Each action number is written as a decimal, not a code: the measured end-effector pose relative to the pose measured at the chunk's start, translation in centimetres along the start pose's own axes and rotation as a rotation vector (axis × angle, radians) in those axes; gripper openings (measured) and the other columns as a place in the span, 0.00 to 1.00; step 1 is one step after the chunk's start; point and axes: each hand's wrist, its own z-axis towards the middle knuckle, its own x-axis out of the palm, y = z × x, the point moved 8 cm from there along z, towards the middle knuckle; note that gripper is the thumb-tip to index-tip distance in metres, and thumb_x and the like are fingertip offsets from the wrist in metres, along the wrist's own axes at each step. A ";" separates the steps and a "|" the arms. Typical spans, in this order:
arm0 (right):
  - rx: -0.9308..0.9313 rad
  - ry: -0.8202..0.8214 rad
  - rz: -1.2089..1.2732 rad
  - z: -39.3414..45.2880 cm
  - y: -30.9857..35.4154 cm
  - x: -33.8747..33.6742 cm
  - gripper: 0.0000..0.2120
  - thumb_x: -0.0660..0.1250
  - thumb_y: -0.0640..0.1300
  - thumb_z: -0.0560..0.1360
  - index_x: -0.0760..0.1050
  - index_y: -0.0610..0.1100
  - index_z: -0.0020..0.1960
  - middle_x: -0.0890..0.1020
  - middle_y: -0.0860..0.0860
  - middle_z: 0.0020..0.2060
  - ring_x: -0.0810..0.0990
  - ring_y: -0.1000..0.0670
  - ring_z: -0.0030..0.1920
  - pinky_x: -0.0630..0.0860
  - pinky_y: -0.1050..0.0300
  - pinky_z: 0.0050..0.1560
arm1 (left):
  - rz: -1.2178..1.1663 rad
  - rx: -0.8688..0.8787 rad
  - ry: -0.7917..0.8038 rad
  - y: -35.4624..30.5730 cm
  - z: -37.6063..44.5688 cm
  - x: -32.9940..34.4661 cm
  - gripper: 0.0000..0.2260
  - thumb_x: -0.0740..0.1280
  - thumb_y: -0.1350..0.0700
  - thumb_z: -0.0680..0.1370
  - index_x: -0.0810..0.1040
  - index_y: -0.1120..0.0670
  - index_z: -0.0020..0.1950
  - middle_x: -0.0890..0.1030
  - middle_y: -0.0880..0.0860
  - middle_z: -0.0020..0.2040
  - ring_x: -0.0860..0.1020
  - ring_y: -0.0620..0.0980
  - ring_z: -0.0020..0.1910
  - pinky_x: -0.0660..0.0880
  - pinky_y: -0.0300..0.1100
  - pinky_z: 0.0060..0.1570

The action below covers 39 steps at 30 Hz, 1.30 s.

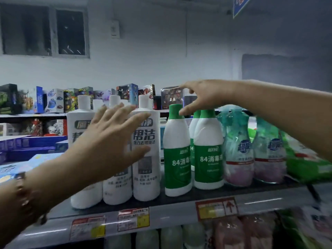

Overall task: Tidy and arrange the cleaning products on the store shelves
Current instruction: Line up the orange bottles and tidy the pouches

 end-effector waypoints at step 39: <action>0.063 -0.101 0.295 -0.9 -7.9 5.8 0.34 0.68 0.52 0.79 0.57 0.50 0.80 0.71 0.48 0.73 0.75 0.46 0.63 0.75 0.57 0.53 | -0.110 0.100 0.302 -5.0 15.4 5.8 0.45 0.72 0.33 0.68 0.57 0.41 0.80 0.83 0.48 0.61 0.81 0.47 0.51 0.80 0.51 0.57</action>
